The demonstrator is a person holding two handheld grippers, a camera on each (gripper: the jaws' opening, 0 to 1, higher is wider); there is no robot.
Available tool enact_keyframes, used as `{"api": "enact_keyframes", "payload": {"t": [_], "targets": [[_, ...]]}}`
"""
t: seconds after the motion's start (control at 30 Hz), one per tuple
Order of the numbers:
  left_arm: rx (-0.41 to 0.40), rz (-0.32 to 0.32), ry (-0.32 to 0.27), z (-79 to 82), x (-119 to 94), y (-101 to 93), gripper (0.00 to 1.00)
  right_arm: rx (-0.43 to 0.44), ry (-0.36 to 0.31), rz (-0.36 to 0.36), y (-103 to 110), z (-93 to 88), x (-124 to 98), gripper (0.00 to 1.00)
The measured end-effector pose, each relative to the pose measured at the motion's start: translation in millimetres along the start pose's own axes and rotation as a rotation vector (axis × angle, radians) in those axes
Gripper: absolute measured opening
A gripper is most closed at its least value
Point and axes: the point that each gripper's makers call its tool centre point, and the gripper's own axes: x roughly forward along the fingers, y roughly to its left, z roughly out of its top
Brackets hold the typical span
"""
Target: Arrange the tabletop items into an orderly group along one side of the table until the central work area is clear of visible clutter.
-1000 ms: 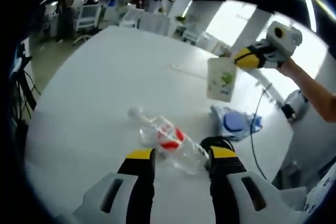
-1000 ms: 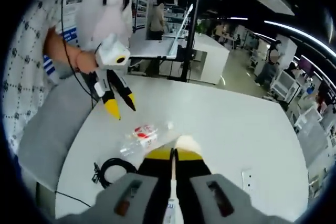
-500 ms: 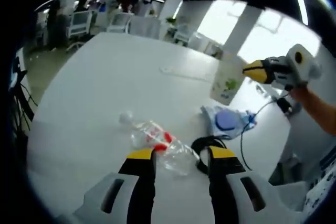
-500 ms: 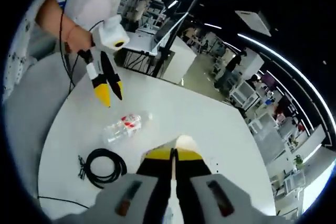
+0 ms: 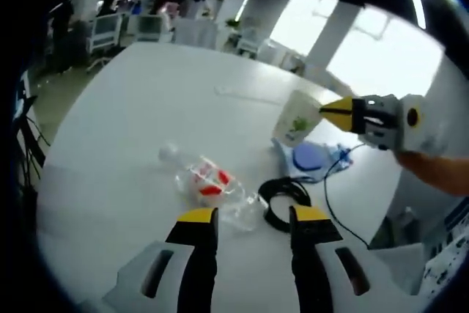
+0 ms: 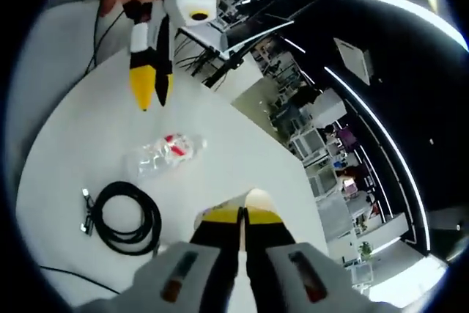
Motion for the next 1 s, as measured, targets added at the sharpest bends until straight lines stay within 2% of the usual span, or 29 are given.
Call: {"api": "enact_keyframes", "payload": {"t": [0.13,0.4,0.67,0.73,0.8,0.83,0.9,0.97,1.0], "targets": [[0.005,0.005,0.009,-3.5,-1.5,-0.3,0.35,-0.010,0.013,0.003,14.4,-6.8,5.5,0.00],[0.001,0.009,0.021,-7.5,-2.5,0.2,0.35,-0.011,0.015,0.012,30.3,-9.9,14.8,0.00],[0.000,0.009,0.034,-11.0,-0.7,0.4,0.35,-0.015,0.014,0.026,37.6,-13.3,23.0,0.00],[0.004,0.011,0.039,-12.2,-0.6,0.9,0.35,-0.040,0.019,0.028,40.3,-15.8,25.0,0.00],[-0.001,0.008,0.038,-12.7,-0.3,0.6,0.35,-0.019,0.015,0.034,41.6,-14.8,25.5,0.00],[-0.001,0.009,0.040,-13.2,-0.1,0.8,0.35,-0.056,0.025,0.030,42.4,-16.9,26.8,0.00],[0.000,0.009,0.041,-14.1,0.4,0.7,0.35,-0.023,0.018,0.033,43.0,-17.1,28.3,0.00],[-0.003,0.008,0.044,-15.0,1.0,0.2,0.35,-0.068,0.029,0.039,44.2,-19.7,30.1,0.00],[0.005,0.010,0.047,-15.5,1.0,0.5,0.34,-0.048,0.024,0.037,44.1,-19.9,30.5,0.00]]}}
